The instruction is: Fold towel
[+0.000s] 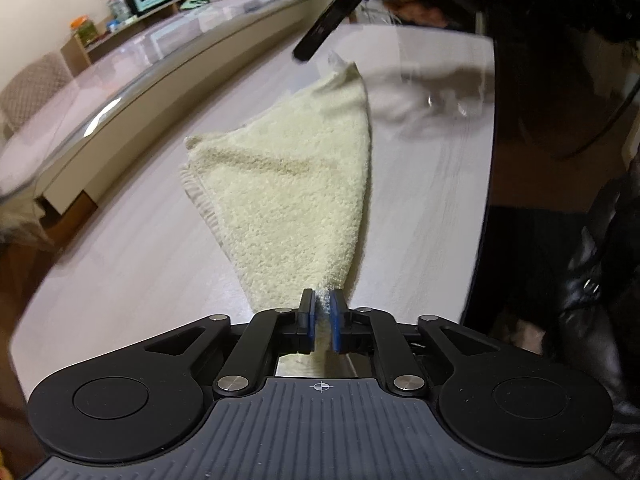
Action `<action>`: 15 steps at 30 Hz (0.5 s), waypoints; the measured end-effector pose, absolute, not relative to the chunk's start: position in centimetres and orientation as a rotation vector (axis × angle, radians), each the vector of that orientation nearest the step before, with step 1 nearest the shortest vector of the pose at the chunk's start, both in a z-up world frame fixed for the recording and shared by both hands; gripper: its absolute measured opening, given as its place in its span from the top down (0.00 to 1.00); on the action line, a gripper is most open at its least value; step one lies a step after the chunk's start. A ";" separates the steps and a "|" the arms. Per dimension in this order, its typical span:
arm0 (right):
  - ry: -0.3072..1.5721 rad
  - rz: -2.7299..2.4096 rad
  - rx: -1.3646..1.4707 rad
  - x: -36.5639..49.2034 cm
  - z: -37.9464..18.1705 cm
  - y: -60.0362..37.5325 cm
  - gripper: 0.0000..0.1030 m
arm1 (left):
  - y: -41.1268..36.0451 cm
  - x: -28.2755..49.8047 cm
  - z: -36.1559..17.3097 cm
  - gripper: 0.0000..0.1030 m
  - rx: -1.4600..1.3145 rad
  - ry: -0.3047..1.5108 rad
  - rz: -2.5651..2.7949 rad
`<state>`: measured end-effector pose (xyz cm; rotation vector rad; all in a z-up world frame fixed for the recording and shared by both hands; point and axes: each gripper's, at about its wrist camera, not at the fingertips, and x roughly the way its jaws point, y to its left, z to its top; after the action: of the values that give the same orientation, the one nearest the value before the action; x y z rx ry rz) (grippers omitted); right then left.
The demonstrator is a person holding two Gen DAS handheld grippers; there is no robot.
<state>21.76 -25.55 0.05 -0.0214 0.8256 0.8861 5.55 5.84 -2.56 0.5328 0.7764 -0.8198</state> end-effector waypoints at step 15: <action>0.855 1.049 -0.219 28.0 -2.2 -15.7 0.64 | 9.3 3.6 -2.2 0.63 0.362 0.779 -0.674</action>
<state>28.01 -15.70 -2.24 -0.2188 0.8549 1.0487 3.59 9.27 -2.16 0.3623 0.7788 -0.6740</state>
